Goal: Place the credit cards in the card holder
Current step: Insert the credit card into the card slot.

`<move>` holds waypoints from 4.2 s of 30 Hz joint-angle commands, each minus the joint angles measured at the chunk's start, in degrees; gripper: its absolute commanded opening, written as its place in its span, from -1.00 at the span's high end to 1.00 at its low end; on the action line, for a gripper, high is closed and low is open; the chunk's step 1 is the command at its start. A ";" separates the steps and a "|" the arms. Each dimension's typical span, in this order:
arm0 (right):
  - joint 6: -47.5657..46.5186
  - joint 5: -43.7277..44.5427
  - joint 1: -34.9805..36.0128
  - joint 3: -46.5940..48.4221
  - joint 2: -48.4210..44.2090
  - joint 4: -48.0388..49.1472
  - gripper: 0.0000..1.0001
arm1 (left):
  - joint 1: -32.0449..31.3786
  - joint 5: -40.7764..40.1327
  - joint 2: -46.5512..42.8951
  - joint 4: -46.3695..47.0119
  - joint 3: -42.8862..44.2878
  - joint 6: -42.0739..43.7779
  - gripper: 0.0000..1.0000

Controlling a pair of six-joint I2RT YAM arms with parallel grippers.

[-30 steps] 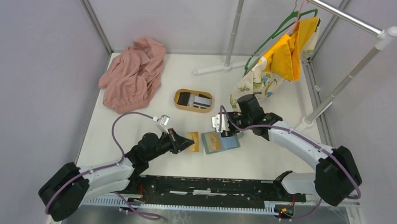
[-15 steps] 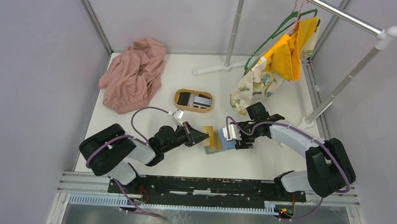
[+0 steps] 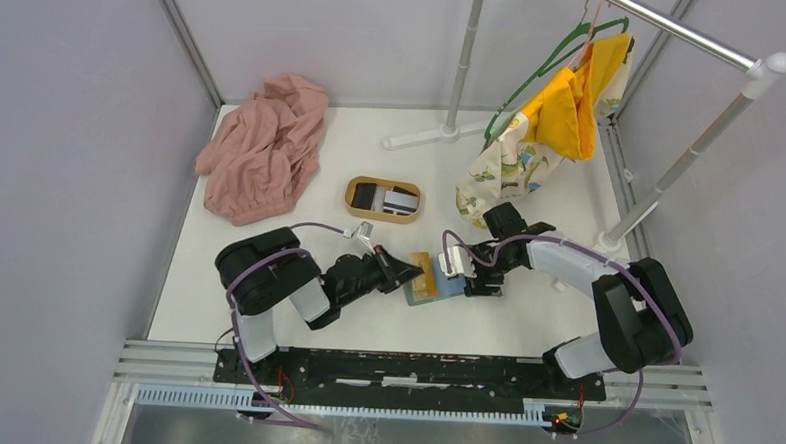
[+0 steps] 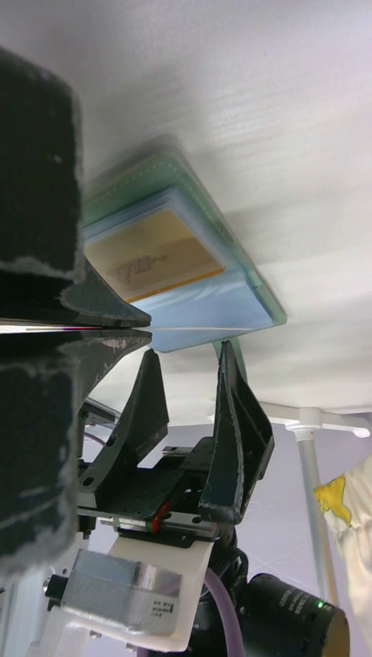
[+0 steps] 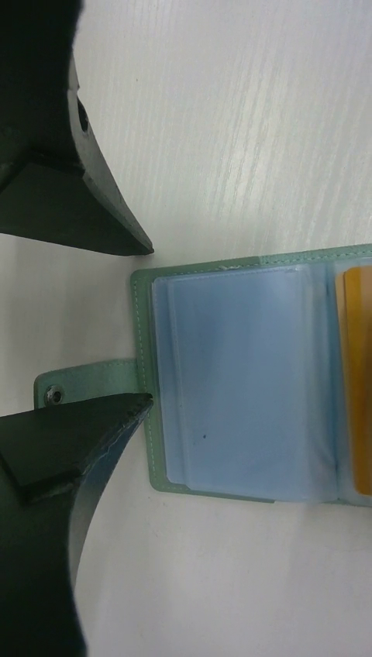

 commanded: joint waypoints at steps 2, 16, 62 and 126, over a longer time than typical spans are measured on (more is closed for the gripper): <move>0.45 1.51 -0.30 0.97 1.85 -0.97 -0.42 | -0.51 -4.26 3.45 8.53 1.34 -3.91 0.97; 0.76 0.61 -0.35 1.35 2.92 -1.83 -0.36 | -5.41 -14.24 7.64 7.11 2.43 -8.54 0.97; 0.81 -0.51 -0.29 1.77 3.53 -3.11 -0.30 | -9.87 -18.77 6.42 -4.13 5.04 -14.64 0.96; -3.20 -18.28 5.48 -3.80 -12.88 2.72 0.28 | -6.73 -9.37 11.59 -2.60 7.59 -14.87 0.77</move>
